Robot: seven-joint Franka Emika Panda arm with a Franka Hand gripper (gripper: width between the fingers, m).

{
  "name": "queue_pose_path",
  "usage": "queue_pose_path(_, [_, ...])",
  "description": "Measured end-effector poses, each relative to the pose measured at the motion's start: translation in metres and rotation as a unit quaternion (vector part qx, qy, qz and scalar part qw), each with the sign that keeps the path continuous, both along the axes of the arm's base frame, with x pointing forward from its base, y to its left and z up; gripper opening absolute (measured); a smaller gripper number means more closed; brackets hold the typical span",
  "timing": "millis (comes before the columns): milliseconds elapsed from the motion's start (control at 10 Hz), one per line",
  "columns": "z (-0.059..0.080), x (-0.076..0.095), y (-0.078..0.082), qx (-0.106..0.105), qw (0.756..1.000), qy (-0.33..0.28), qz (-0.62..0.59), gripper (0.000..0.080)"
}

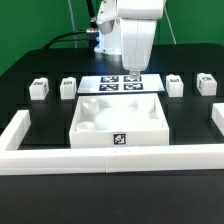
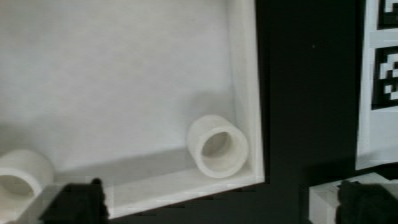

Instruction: Assemble square table

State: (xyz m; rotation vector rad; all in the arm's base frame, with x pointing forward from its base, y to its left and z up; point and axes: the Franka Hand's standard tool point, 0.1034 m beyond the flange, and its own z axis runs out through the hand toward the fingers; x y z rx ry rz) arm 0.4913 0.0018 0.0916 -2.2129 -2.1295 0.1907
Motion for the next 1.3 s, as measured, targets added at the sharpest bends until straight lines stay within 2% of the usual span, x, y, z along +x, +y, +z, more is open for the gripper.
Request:
queue_pose_path(100, [-0.016,-0.021,-0.008,0.007,1.0,-0.026,0.01,0.065])
queue_pose_path(200, [-0.029,-0.041,-0.018,0.01,1.0,-0.025,0.001,0.065])
queue_pose_path(300, [-0.042,-0.044,-0.028,0.017,0.998,-0.057,0.009,0.065])
queue_pose_path(500, [-0.067,-0.064,-0.037,0.022,0.999,-0.047,-0.006,0.065])
queue_pose_path(600, [-0.077,-0.068,-0.043,0.024,0.999,-0.04,-0.012,0.065])
queue_pose_path(700, [-0.082,-0.063,-0.046,0.024,0.999,-0.035,-0.02,0.065])
queue_pose_path(900, [-0.084,-0.061,-0.046,0.025,0.999,-0.034,-0.021,0.065])
queue_pose_path(1200, [-0.085,-0.061,-0.046,0.025,0.999,-0.033,-0.021,0.0225])
queue_pose_path(1300, [-0.085,-0.061,-0.046,0.025,0.999,-0.033,-0.021,0.0225])
